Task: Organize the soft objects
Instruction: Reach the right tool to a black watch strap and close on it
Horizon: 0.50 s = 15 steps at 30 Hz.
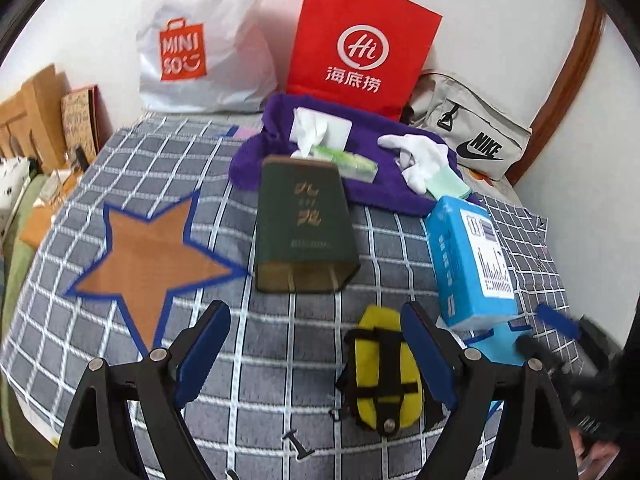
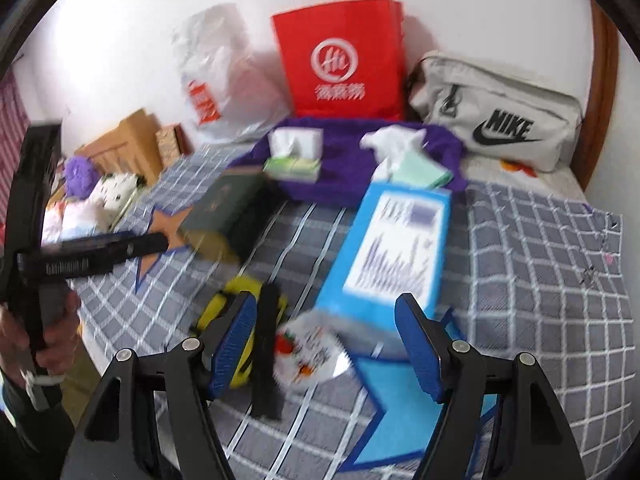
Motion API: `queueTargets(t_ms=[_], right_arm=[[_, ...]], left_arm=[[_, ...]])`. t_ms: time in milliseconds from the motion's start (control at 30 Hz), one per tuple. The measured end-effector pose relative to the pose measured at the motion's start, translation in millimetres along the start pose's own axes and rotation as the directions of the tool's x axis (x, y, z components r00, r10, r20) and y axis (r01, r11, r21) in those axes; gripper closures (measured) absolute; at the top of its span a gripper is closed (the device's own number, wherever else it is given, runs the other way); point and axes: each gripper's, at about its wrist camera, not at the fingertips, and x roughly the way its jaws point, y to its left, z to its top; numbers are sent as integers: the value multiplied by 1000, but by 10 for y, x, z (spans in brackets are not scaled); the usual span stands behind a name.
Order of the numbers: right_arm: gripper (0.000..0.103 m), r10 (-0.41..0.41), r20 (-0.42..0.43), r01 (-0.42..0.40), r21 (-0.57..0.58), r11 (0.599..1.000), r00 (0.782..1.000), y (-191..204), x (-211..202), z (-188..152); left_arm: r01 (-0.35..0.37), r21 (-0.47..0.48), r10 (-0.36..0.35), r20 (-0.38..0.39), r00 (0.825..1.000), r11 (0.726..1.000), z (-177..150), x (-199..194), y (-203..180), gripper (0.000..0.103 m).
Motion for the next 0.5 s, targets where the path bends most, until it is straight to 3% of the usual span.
queueTargets(t_ms=[300,500], right_arm=[[63,65,-83,-67,-24,997,994,242,301,-300],[63,64,-123,-70,-43,997,990,321,528,-304]], left_arm=[[-11,-1,11,-26,1000,1000,-239,71,124,17],[-1,-24,0,-36,999,1000,-288,114,253,17]])
